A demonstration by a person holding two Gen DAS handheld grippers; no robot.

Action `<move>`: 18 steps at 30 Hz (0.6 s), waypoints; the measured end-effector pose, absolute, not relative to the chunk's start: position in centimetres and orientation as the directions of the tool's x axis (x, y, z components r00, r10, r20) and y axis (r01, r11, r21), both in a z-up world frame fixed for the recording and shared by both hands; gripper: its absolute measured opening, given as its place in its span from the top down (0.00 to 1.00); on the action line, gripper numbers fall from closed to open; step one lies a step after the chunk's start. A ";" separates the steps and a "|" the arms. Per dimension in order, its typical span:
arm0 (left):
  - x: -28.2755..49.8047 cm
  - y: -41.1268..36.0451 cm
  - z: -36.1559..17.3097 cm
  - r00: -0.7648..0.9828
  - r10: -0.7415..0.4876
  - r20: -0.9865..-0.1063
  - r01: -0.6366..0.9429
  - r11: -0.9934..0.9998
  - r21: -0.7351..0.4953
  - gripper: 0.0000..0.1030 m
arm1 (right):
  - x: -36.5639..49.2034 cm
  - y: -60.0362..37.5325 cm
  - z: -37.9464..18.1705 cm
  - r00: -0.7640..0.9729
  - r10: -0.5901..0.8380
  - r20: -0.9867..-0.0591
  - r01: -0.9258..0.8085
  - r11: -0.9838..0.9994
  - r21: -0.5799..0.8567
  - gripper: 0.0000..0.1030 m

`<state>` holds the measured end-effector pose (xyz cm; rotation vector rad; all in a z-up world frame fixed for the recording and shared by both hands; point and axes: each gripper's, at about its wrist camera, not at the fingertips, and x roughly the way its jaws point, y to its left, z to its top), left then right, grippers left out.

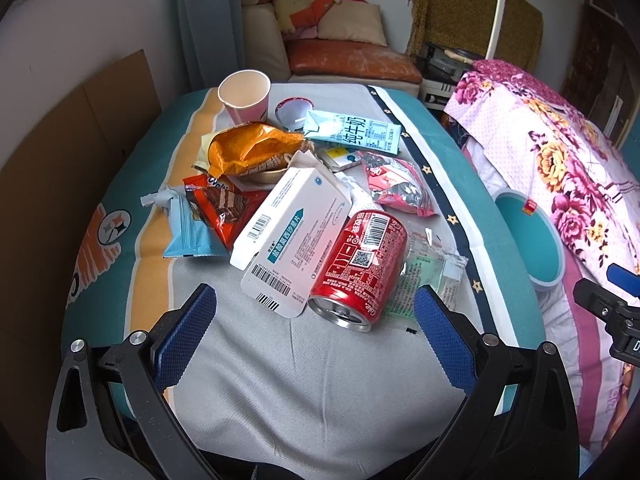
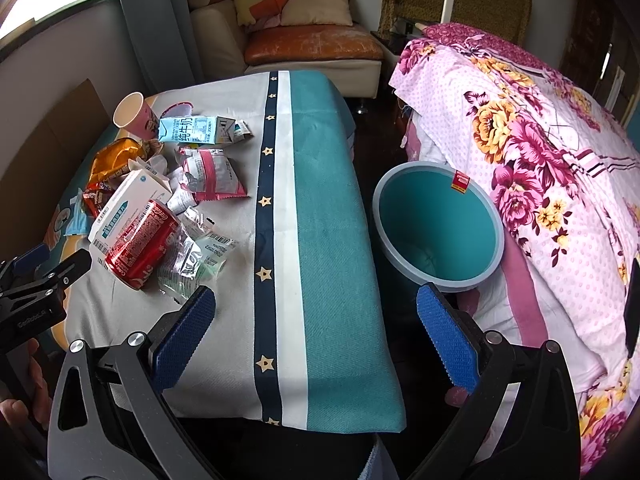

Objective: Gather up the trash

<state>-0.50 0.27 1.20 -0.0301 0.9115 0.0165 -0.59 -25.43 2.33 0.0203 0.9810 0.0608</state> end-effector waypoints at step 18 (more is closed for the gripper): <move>-0.2 0.6 0.1 0.601 -0.008 -0.799 -0.021 0.999 -0.026 0.04 | 0.4 -24.6 1.0 0.522 0.065 -0.851 -0.057 0.998 0.042 0.06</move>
